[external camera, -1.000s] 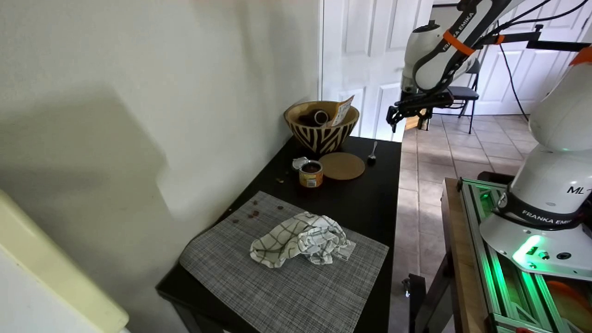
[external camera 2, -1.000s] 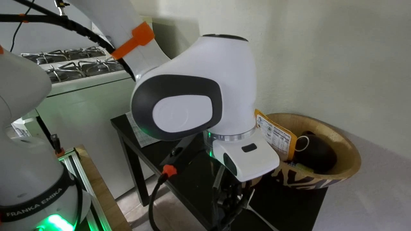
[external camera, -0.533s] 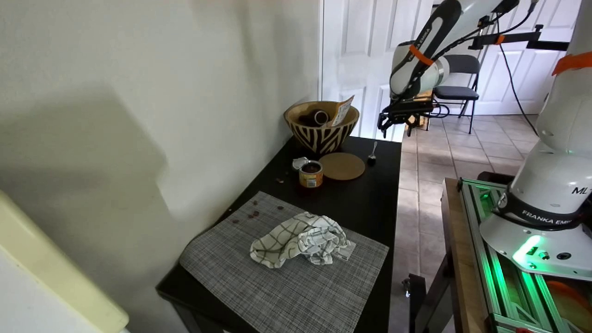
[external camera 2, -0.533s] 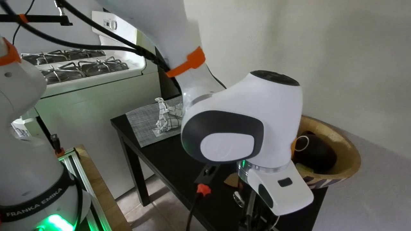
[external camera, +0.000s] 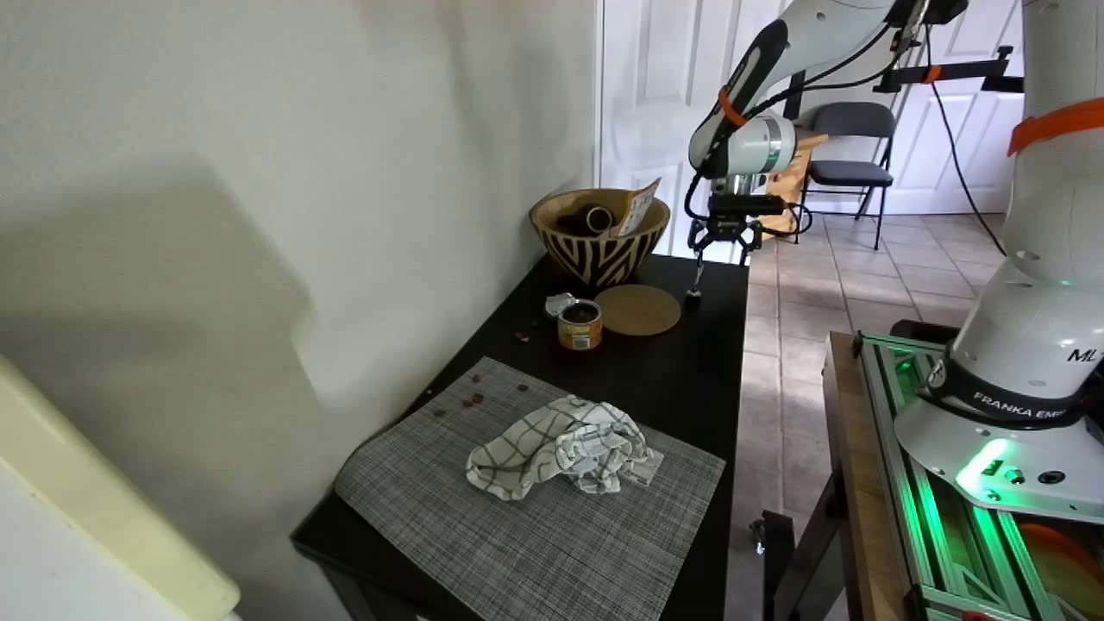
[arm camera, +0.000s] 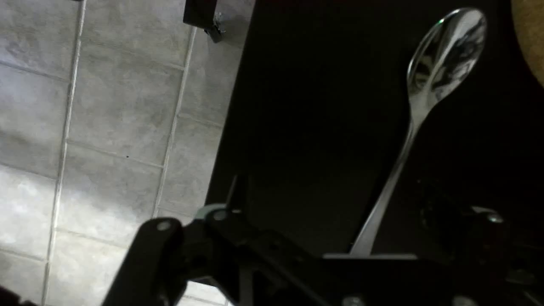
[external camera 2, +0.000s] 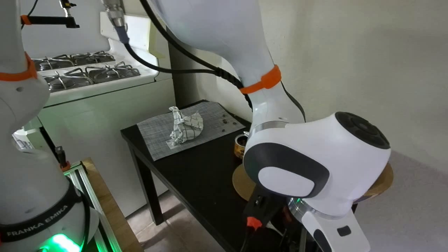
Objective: Put the spoon into the can
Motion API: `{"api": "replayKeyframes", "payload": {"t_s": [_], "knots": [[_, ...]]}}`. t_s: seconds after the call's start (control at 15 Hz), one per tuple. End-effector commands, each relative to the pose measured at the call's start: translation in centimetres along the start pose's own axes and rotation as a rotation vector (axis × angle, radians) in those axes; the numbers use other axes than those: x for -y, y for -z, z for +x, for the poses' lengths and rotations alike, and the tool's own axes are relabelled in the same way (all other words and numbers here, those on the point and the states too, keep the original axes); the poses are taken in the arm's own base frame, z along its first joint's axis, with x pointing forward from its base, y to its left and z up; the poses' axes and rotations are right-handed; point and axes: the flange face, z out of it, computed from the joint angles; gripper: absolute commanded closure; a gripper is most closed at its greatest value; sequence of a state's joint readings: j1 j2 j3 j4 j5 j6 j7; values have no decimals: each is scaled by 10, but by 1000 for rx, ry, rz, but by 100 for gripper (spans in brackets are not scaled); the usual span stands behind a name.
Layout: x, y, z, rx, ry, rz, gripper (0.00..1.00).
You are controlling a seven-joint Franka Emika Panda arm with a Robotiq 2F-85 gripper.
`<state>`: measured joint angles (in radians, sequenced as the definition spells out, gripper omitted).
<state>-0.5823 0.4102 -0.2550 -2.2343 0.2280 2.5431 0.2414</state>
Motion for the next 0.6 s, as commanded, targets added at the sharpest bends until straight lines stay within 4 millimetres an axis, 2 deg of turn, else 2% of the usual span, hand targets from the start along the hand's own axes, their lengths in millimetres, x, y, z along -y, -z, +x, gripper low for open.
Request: {"api": "replayKeyframes", "payload": {"t_s": [0.0,0.53], "knots": [[3,-8,20,42,-37,6,0],[7,-12,32,94,-229,58,0]]}}
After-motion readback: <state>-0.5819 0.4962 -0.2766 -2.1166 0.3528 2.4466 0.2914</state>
